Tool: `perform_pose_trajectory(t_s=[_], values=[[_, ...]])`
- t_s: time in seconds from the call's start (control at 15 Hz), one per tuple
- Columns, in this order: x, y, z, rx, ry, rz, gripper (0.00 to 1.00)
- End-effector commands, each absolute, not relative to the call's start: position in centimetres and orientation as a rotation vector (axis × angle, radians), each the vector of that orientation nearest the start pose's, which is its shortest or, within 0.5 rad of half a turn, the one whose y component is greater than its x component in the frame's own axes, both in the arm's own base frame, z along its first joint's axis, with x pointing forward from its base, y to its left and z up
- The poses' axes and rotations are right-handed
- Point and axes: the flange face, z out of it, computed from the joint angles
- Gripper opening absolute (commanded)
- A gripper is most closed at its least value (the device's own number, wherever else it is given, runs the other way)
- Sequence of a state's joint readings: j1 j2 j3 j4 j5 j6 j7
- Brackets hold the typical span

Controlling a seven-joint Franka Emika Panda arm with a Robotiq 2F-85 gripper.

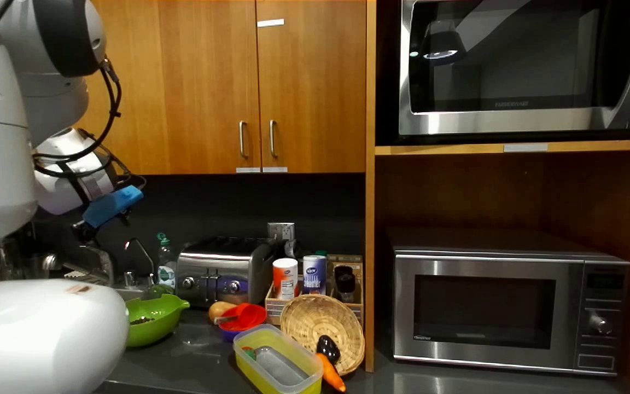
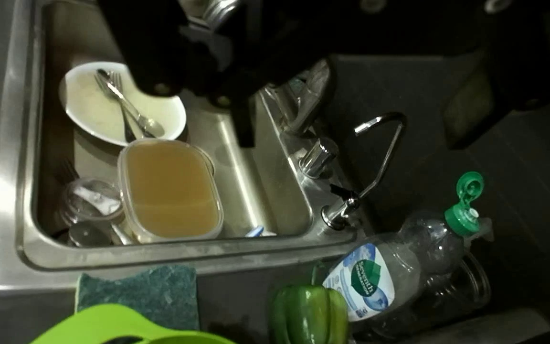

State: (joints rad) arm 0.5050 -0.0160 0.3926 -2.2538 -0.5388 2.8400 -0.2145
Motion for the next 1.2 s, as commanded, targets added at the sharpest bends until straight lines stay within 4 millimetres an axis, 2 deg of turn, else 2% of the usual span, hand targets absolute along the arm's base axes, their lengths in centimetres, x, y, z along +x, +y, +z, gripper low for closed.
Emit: perform_pose_trajectory(t_s=[0.0,0.27,0.4,0.47,0.67,0.87,1.13], values=[[30.4,41.1,43.9,2.230,1.924,1.153,1.00],[28.3,37.7,45.5,2.408,1.717,1.361,1.00],[28.0,35.4,46.6,2.414,1.570,1.385,1.00],[29.6,38.4,45.7,2.416,1.708,1.339,1.00],[29.2,36.2,47.2,2.418,1.598,1.387,1.00],[28.8,36.1,47.1,2.420,1.591,1.387,1.00],[31.7,34.0,47.6,2.567,1.349,1.310,1.00]])
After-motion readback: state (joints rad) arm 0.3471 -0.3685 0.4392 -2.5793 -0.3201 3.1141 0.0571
